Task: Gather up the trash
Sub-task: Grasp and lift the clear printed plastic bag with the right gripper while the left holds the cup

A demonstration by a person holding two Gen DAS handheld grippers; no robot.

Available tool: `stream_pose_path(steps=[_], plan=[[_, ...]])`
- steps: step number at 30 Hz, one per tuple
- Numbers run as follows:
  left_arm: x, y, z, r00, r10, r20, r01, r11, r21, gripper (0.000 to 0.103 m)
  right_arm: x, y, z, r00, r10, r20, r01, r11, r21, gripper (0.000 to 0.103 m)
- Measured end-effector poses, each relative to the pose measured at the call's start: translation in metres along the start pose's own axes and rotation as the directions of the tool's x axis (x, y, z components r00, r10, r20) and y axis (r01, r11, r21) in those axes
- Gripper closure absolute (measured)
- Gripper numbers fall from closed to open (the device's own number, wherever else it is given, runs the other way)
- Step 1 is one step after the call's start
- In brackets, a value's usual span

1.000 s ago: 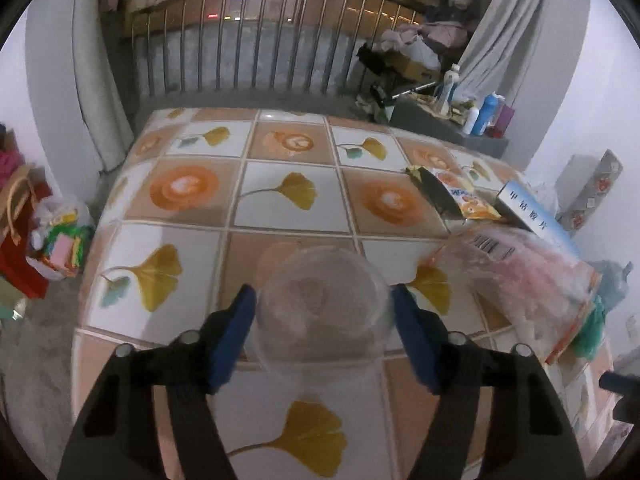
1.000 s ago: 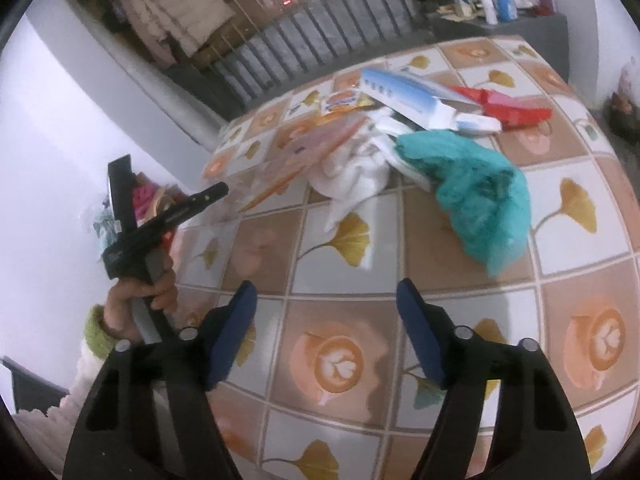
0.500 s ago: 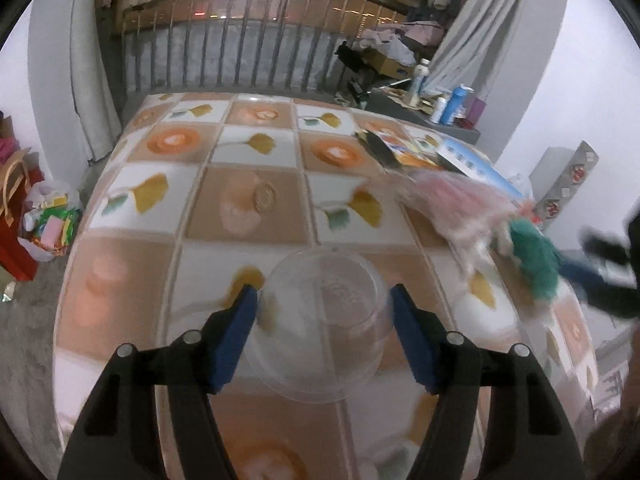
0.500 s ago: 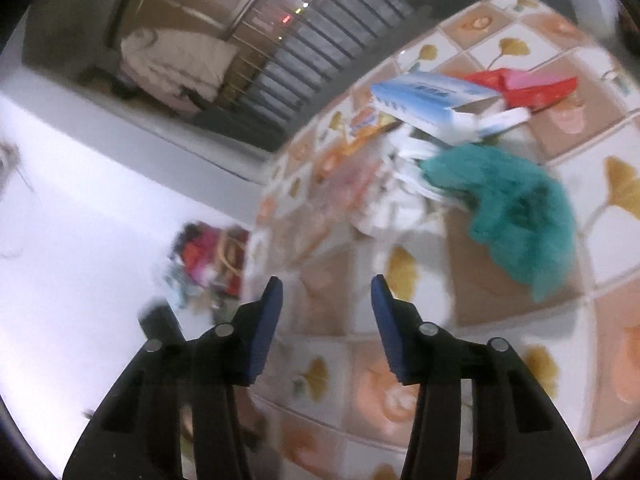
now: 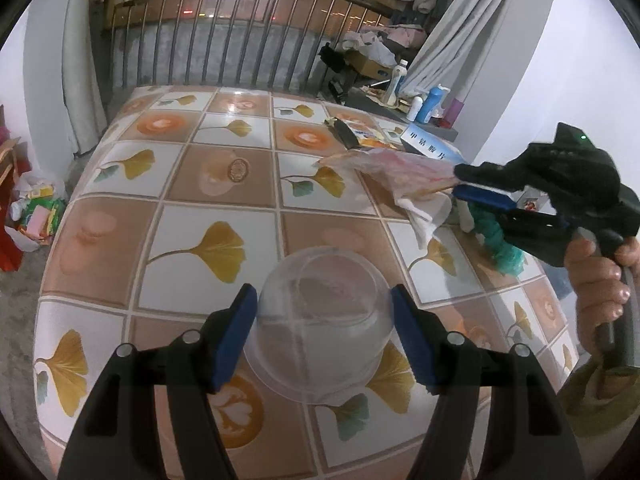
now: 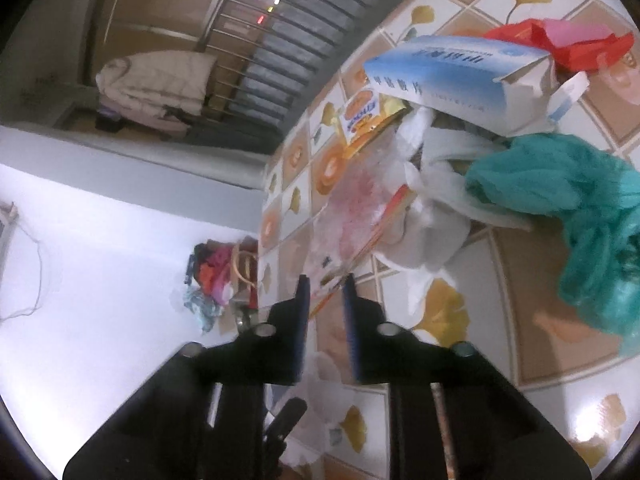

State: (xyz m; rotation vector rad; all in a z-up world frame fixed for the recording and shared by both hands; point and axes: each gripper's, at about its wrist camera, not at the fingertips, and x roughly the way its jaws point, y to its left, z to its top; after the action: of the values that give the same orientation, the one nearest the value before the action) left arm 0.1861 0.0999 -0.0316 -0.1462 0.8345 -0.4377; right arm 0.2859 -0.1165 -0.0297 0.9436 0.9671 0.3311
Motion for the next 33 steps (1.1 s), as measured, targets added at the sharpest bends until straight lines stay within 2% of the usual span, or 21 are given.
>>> stream_pose_path(steps=[1, 3, 8, 11, 14, 15, 18, 21, 23, 24, 25, 26, 28, 33], plan=[[0.000, 0.000, 0.000, 1.000, -0.004, 0.000, 0.004, 1.000, -0.005, 0.036, 0.001, 0.001, 0.001, 1.000, 0.017, -0.002, -0.017, 1.000, 0.000, 0.097], [-0.002, 0.000, 0.000, 1.000, -0.012, 0.002, 0.012, 1.000, -0.015, 0.036, -0.002, 0.003, -0.001, 0.999, 0.051, -0.008, -0.051, 0.999, -0.012, 0.099], [-0.002, 0.004, 0.001, 1.000, -0.021, 0.003, 0.021, 0.999, -0.030, 0.036, -0.021, 0.016, -0.015, 0.997, 0.065, -0.039, -0.069, 0.992, -0.105, 0.100], [-0.003, 0.007, 0.002, 0.999, -0.039, 0.003, 0.039, 0.998, -0.056, 0.036, -0.039, 0.018, -0.030, 0.997, 0.032, -0.071, -0.043, 0.986, -0.161, 0.100], [-0.004, 0.013, 0.005, 0.998, -0.058, -0.002, 0.058, 0.994, -0.089, 0.036, -0.061, 0.020, -0.046, 0.996, -0.057, -0.064, 0.038, 0.965, -0.258, 0.100], [-0.004, 0.013, 0.005, 0.998, -0.065, -0.004, 0.064, 0.993, -0.099, 0.036, -0.067, 0.021, -0.051, 0.995, -0.085, -0.057, 0.064, 0.953, -0.295, 0.100], [-0.004, 0.015, 0.005, 0.995, -0.094, -0.013, 0.092, 0.989, -0.119, 0.036, -0.077, 0.031, -0.075, 0.979, -0.198, -0.039, 0.161, 0.880, -0.447, 0.100], [-0.004, 0.009, 0.003, 0.994, -0.111, -0.023, 0.108, 0.988, -0.113, 0.036, -0.071, 0.043, -0.107, 0.954, -0.298, 0.004, 0.241, 0.762, -0.601, 0.099], [-0.004, 0.006, 0.001, 0.993, -0.114, -0.026, 0.110, 0.988, -0.105, 0.036, -0.064, 0.048, -0.119, 0.942, -0.334, 0.042, 0.278, 0.700, -0.658, 0.096], [-0.004, 0.004, 0.001, 0.993, -0.114, -0.027, 0.111, 0.989, -0.100, 0.036, -0.059, 0.051, -0.123, 0.934, -0.349, 0.072, 0.302, 0.667, -0.681, 0.092], [-0.004, 0.002, 0.000, 0.993, -0.113, -0.028, 0.110, 0.989, -0.097, 0.036, -0.057, 0.052, -0.123, 0.930, -0.357, 0.089, 0.315, 0.648, -0.693, 0.081], [-0.004, 0.002, 0.000, 0.993, -0.115, -0.028, 0.112, 0.989, -0.097, 0.036, -0.055, 0.052, -0.127, 0.927, -0.359, 0.106, 0.325, 0.630, -0.705, 0.075], [-0.003, 0.002, 0.000, 0.993, -0.118, -0.029, 0.115, 0.989, -0.098, 0.036, -0.048, 0.055, -0.129, 0.930, -0.351, 0.114, 0.320, 0.615, -0.720, 0.074], [-0.003, 0.002, 0.001, 0.992, -0.122, -0.032, 0.118, 0.989, -0.093, 0.036, -0.040, 0.052, -0.123, 0.934, -0.335, 0.122, 0.319, 0.633, -0.706, 0.074]])
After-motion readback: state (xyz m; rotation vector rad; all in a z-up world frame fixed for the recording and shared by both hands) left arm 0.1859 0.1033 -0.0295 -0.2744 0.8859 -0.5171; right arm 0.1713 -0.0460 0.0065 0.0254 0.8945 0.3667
